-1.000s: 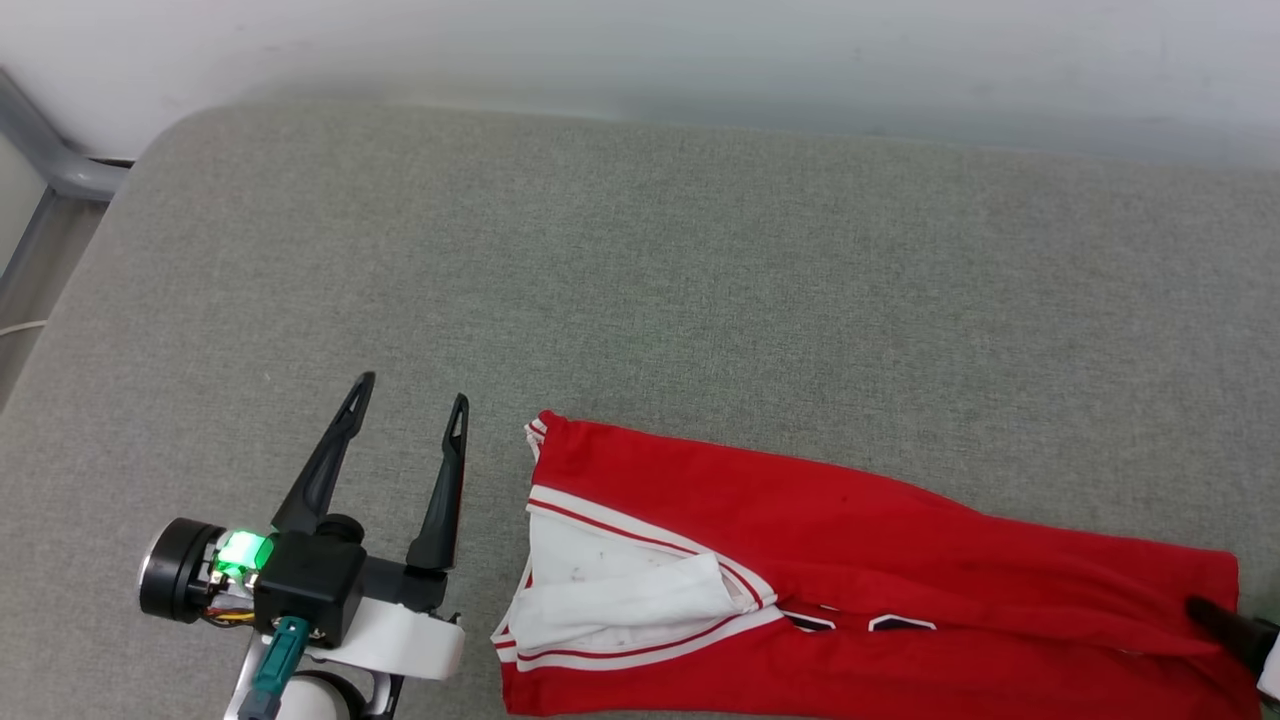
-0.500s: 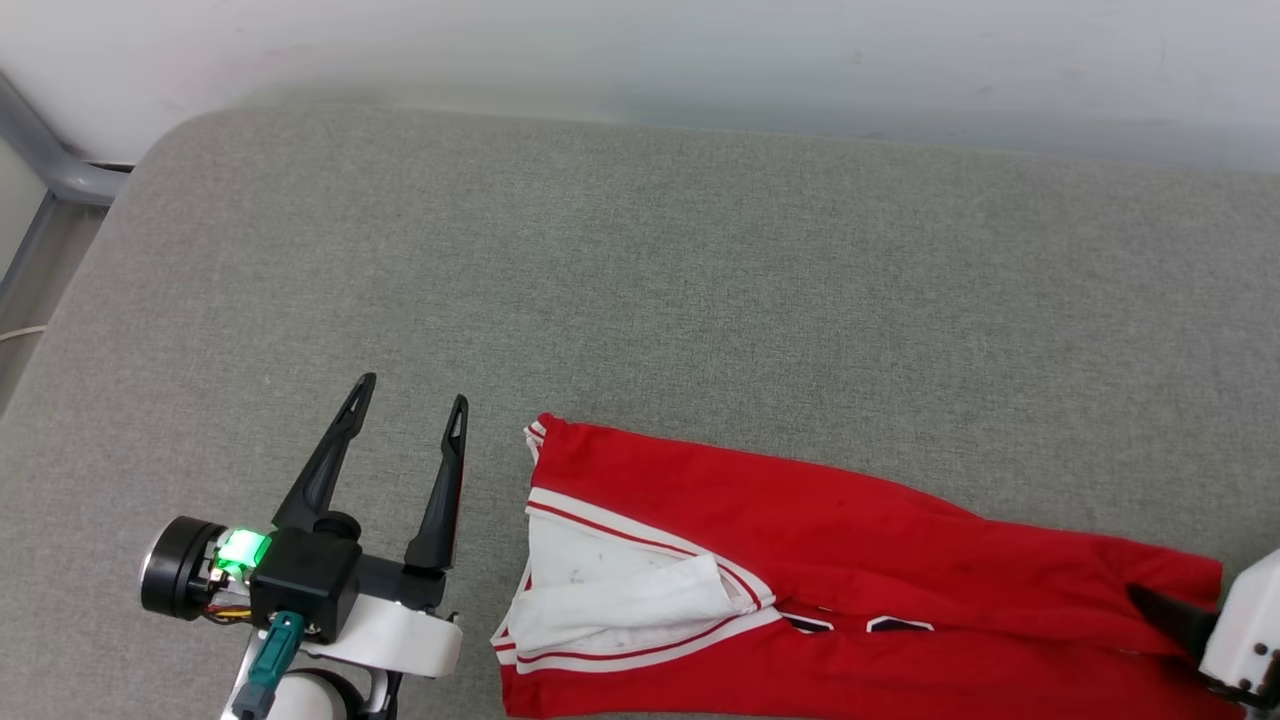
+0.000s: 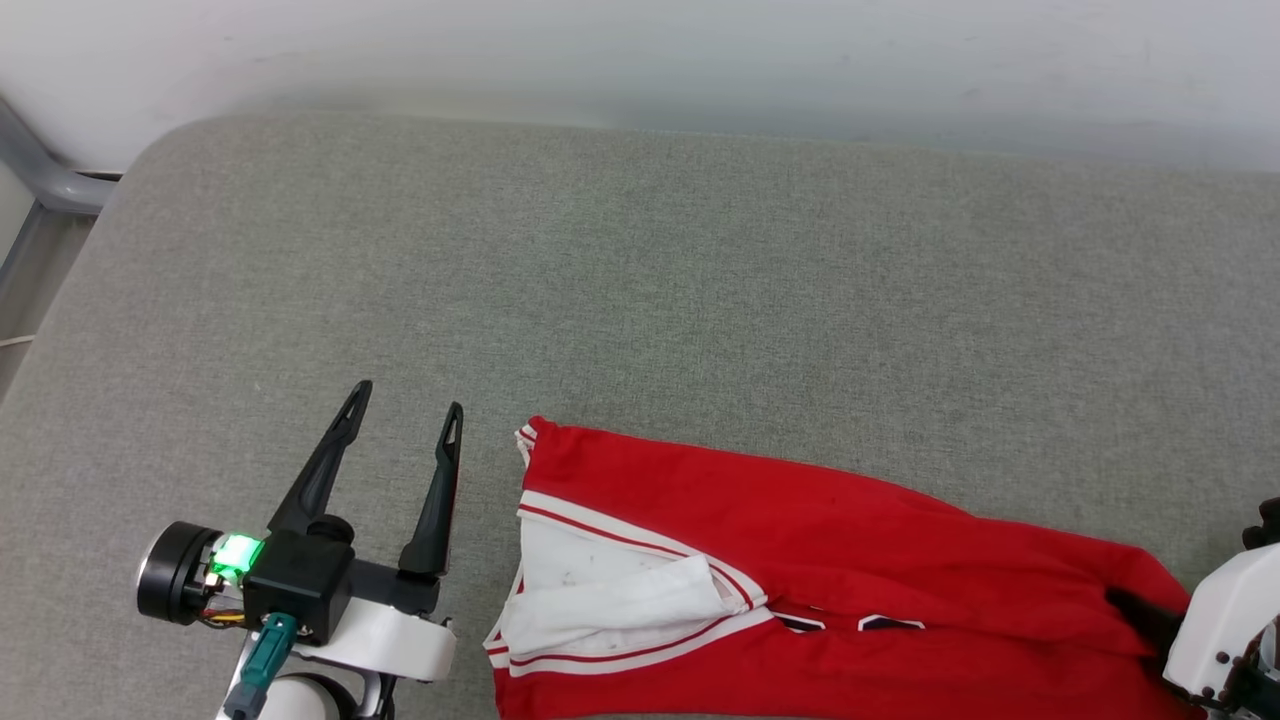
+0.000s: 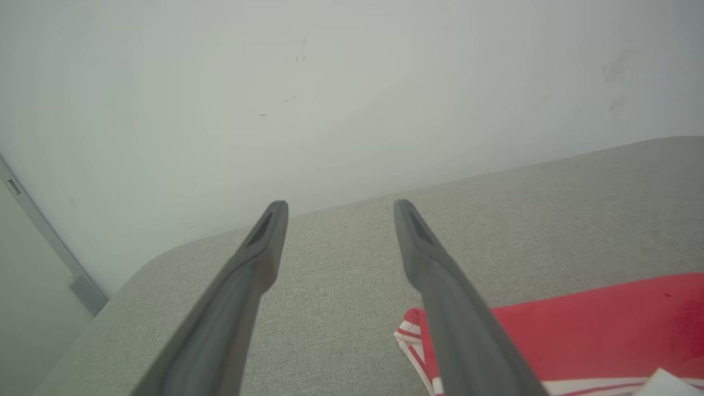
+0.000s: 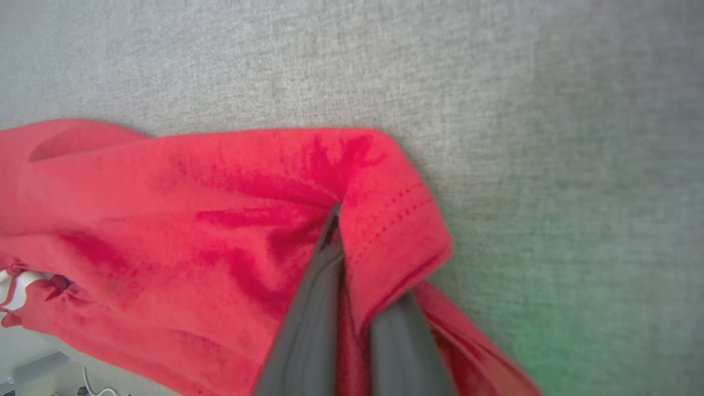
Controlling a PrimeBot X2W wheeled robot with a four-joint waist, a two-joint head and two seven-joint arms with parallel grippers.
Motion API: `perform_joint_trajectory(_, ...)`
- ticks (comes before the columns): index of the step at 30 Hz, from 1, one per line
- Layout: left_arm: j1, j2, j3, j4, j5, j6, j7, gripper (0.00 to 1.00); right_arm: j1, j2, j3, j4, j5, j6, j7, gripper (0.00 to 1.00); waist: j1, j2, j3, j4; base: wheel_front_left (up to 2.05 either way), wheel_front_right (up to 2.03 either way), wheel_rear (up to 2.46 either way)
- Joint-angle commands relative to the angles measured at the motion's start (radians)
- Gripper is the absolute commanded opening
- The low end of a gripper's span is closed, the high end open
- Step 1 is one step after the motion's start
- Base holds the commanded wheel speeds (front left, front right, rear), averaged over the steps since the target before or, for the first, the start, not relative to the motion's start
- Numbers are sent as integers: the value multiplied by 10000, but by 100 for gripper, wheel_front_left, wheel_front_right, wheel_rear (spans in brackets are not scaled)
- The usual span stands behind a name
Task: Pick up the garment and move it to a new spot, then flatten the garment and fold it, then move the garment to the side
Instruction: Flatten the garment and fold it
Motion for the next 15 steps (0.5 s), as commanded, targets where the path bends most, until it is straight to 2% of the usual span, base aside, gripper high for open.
perform_joint_trajectory(1, 96, -49, 58, 19, 67, -49, -46, 100, 111, 74, 199, 420, -48, -27, -155, 0, 0, -1, -17, -20, 0, 0, 0)
perform_joint_trajectory(15, 219, -173, 180, 128, 153, -285, -45, 100, -99, -1513, -592, 1451, -599, -66, -1621, 0, 0, -1, -307, -166, 0, 0, 0)
